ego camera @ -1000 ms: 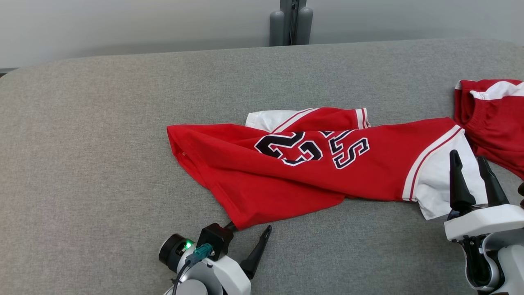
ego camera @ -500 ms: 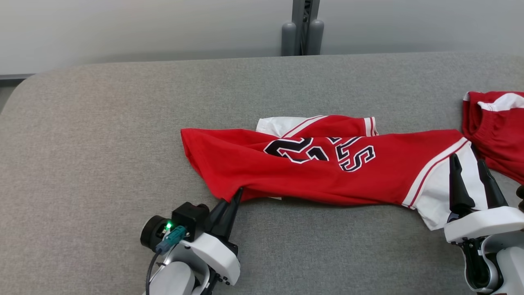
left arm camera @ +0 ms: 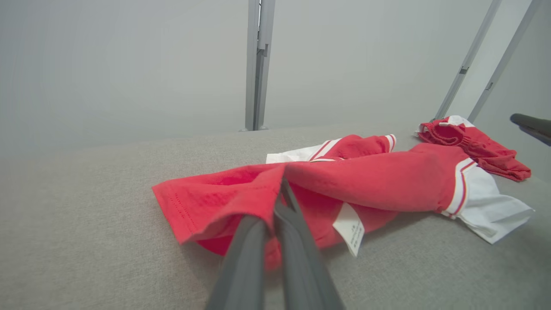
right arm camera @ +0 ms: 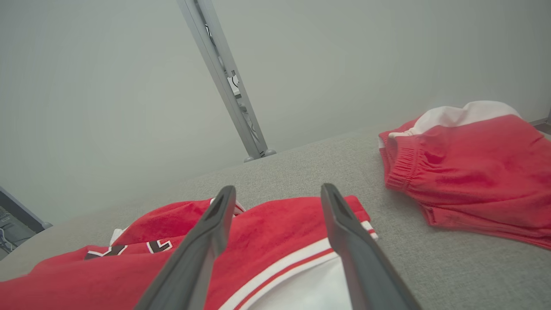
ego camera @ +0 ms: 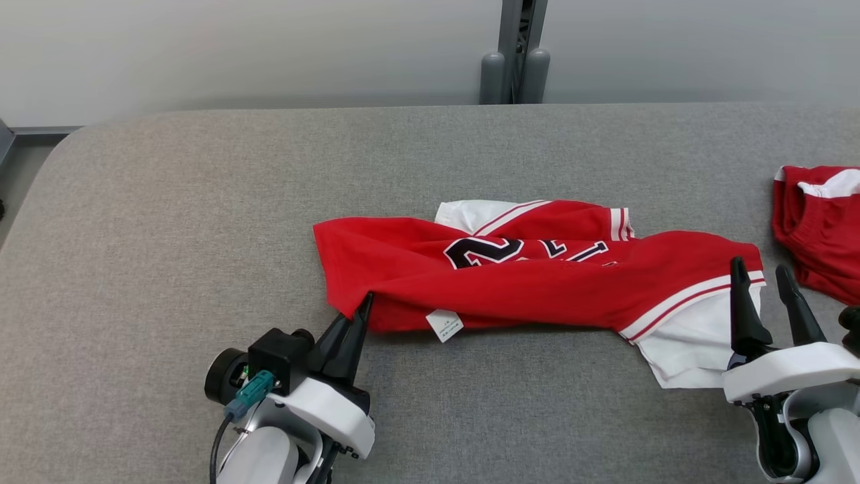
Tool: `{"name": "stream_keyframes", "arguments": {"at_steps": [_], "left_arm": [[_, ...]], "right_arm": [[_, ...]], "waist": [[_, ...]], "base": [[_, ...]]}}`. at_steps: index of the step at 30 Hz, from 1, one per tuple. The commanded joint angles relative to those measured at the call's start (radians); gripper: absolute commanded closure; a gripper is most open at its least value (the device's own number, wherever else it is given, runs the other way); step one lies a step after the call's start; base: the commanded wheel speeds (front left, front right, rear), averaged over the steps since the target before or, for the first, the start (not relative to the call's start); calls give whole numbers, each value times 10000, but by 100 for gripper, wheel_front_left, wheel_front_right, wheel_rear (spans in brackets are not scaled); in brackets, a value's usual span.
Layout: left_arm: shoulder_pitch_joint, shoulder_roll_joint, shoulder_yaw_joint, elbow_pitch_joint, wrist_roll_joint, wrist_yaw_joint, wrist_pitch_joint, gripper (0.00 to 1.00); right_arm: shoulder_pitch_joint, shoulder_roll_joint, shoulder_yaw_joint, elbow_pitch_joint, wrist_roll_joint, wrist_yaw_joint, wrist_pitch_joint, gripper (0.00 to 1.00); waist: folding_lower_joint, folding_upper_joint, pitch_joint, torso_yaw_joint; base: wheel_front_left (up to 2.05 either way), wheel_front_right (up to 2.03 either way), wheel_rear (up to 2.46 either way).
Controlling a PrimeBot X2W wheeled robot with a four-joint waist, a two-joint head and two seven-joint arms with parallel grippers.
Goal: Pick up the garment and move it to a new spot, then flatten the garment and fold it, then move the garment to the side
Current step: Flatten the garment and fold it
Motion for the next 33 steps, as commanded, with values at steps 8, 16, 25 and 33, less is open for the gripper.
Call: {"name": "stream_keyframes", "arguments": {"at_steps": [8, 16, 25, 33], "left_arm": [[-1628, 199, -554, 1545, 241, -72, -3, 100], [-3347, 192, -370, 3468, 500, 337, -1, 100], [-4516, 238, -330, 6181, 1010, 1362, -1, 100], [-4623, 157, -40, 6531, 684, 1431, -3, 0]], "right_arm": [[-258, 12, 300, -115, -107, 3, 77, 0], [-531, 73, 582, -164, -143, 3, 70, 0], [-712, 109, 777, -148, -102, 3, -29, 0], [-777, 109, 867, -57, -133, 3, -78, 0]], "waist": [[0, 0, 506, -456], [0, 0, 1037, -1134], [0, 0, 1470, -1577], [0, 0, 1435, -1392]], "base": [[0, 0, 0], [0, 0, 0], [0, 0, 0], [0, 0, 0]]}}
